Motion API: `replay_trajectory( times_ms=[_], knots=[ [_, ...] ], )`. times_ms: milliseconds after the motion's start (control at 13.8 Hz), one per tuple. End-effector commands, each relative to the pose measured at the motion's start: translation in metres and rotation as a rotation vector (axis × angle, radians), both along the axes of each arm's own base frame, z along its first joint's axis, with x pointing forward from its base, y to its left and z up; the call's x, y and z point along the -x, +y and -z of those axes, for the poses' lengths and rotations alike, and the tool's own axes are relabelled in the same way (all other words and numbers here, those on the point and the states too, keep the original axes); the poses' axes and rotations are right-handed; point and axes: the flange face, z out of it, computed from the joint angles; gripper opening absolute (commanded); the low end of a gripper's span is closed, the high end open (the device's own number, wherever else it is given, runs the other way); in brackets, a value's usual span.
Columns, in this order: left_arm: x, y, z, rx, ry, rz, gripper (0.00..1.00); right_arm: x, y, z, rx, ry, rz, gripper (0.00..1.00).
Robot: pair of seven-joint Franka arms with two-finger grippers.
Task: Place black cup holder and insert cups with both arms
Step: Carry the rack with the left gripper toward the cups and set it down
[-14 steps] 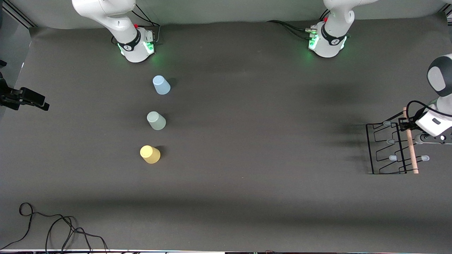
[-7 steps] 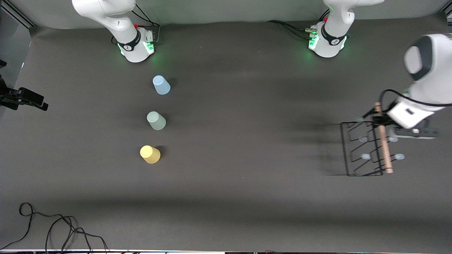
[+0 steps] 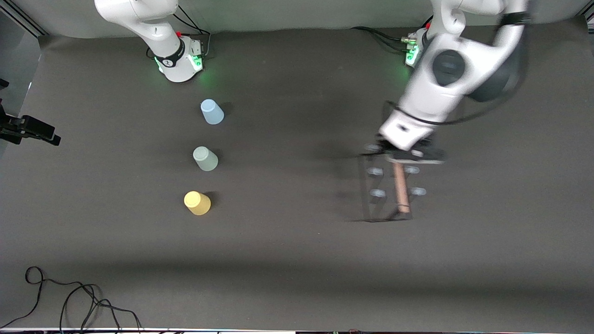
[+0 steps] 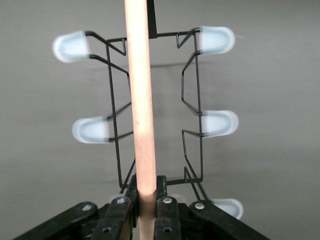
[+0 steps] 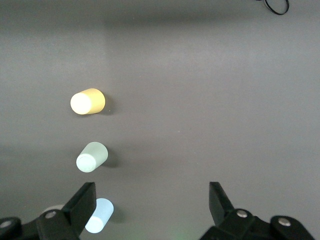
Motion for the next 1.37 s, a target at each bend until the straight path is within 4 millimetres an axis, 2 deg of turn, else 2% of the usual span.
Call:
replay_trajectory(
  times_ms=[0,144,217,433,506,650,867,1300],
  knots=[
    [0.032,-0.095,0.011,0.057,-0.043,-0.075,0.00,0.001,-0.003,-0.002,0.009,0.007,-0.013,1.00],
    [0.049,-0.165,0.021,0.087,-0.045,-0.143,0.00,0.000,-0.004,-0.002,0.009,0.007,-0.010,1.00],
    [0.057,-0.190,0.022,0.100,-0.052,-0.147,0.00,0.001,-0.006,-0.003,0.007,0.007,-0.008,1.00],
    [0.092,-0.251,0.029,0.120,-0.063,-0.058,0.00,0.002,-0.009,-0.002,0.005,0.013,0.000,1.00],
    [0.100,-0.264,0.031,0.129,-0.065,-0.041,0.00,0.002,-0.009,-0.002,0.005,0.013,0.000,1.00],
    [0.105,-0.277,0.042,0.127,-0.061,-0.035,0.00,0.002,-0.011,-0.002,0.005,0.013,0.003,1.00],
    [0.099,-0.295,0.063,0.126,-0.054,-0.037,0.00,0.002,-0.010,-0.001,0.005,0.014,0.001,1.00],
    [0.097,-0.299,0.080,0.111,-0.051,-0.024,0.00,0.006,-0.003,0.006,0.000,0.055,0.005,1.00]
  ],
)
